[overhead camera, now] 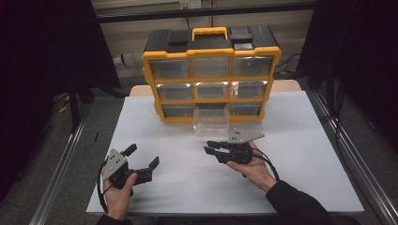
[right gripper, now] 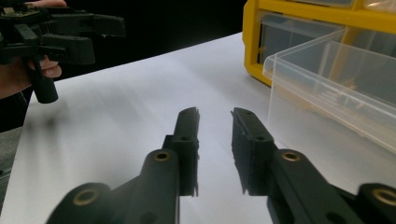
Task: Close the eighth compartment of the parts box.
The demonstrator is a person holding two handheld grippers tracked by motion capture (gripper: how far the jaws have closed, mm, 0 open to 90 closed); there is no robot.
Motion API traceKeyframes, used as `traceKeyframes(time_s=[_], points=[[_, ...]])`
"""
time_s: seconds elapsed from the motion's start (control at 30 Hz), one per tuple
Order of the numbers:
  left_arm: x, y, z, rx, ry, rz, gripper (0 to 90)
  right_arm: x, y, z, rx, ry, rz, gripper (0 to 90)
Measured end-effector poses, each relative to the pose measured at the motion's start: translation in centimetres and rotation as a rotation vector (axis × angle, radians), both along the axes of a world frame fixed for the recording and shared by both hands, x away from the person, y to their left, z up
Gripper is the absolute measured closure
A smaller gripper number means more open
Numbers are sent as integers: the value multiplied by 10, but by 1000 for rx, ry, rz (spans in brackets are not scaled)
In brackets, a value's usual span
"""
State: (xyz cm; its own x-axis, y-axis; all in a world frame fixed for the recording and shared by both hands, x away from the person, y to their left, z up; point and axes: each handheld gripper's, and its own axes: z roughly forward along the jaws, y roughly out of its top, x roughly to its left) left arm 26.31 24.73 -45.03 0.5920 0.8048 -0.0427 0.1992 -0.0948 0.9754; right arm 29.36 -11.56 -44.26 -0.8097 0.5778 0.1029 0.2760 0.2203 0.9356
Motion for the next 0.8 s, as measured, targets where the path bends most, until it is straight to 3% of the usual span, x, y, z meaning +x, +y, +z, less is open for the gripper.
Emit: traceKeyframes(time_s=[0.13,0.37,0.8], points=[[0,0,0,-4,-1,-7,28,1,1,-1,-1,14,13,808],[0,0,0,-4,-3,-5,28,6,-2,-3,-15,37,-17,900],[0,0,0,6,-4,3,28,18,-2,-10,-33,47,-45,900]])
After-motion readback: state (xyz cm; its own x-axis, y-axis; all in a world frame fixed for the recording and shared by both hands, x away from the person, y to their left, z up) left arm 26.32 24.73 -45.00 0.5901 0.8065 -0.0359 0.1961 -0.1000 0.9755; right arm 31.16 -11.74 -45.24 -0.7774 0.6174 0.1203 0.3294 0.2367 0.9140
